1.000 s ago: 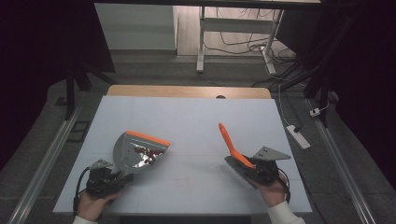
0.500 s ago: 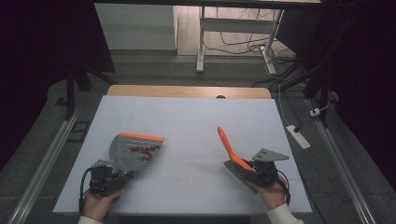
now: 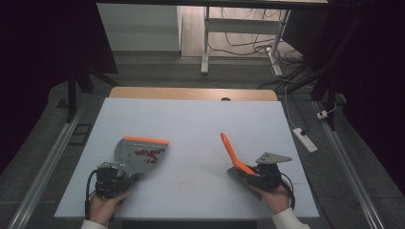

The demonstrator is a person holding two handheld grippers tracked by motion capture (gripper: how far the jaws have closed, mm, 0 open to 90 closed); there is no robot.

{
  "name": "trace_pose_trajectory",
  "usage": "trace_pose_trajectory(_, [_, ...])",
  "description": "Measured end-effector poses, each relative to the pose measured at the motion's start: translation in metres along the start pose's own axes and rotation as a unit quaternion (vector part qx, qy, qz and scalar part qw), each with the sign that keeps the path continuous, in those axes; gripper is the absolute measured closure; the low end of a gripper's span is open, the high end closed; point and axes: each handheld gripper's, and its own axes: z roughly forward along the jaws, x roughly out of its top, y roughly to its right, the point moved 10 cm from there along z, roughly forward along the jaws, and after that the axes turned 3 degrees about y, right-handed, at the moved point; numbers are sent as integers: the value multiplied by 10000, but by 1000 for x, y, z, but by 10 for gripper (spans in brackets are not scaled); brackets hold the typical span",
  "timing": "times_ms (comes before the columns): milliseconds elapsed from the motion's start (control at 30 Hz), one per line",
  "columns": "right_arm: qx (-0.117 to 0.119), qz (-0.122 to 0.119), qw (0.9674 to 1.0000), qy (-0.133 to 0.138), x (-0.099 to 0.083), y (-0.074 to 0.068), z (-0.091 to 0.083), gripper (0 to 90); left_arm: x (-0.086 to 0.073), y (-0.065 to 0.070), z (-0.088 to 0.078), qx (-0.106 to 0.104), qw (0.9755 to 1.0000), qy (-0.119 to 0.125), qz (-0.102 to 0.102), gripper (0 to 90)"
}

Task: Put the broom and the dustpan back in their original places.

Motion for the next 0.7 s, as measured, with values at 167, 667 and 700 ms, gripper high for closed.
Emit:
trace_pose_trajectory(167, [-80,51,9999,-99,-4,6,4,699,-1,0,2,18,10000,-37,-3,618])
trace_pose_trajectory(667, [-456,156,9983,-337,-9,40,9,567,-4,4,6,-24,9998,-136,127,555])
trace_pose_trajectory(700, [-487,186,9980,-349,-9,42,9,548,-4,4,6,-47,9998,-132,153,541])
